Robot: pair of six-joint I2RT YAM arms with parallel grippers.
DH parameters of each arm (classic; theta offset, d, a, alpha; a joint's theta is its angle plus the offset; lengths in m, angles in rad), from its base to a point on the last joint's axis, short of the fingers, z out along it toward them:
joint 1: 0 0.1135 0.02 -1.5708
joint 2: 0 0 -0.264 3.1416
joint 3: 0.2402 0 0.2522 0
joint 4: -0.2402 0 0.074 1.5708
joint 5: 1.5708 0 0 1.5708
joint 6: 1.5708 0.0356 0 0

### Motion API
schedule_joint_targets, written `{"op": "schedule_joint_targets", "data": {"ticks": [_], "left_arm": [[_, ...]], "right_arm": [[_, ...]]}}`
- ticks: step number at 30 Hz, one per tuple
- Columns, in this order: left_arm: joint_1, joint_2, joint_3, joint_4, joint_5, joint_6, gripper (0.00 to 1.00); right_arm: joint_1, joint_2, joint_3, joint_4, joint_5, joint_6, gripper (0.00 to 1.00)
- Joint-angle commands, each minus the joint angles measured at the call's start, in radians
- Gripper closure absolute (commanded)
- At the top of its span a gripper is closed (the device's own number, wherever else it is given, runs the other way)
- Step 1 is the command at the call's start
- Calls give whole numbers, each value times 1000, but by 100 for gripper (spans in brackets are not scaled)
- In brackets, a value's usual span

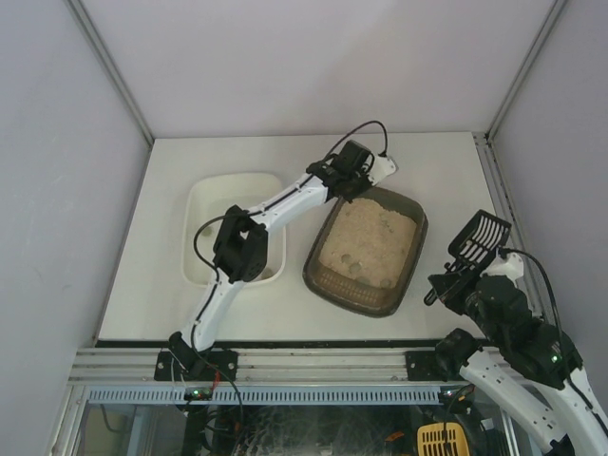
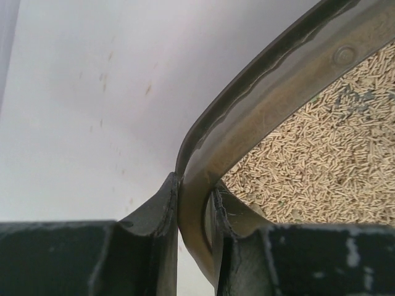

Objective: Clean the litter box

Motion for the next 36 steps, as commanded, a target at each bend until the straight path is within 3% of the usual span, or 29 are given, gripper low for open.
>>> {"op": "schedule_joint_targets", "data": {"ticks": [1,6,10,13,17,27,36], "left_arm": [[-32,-24,95,125,211,443,100],[-29,-24,91,110,482,708,100],[-32,7,137,119,664,778,100],[-64,55,215,126,705,811,100],[-109,82,212,124,771,926,100],[-214,139,214,-10,938,1354,100],[-233,96,154,-323,1070,1821,100]], "right_arm": [[-5,-48,62,-96,82,71,100],[-4,-79,108,-194,134,124,100],[-2,-97,131,-280,168,178,100],[-3,-125,133,-334,174,218,100],[-2,-171,141,-390,186,272,100],[-2,-203,175,-502,220,375,100],[-4,-211,175,-512,234,401,100]]}}
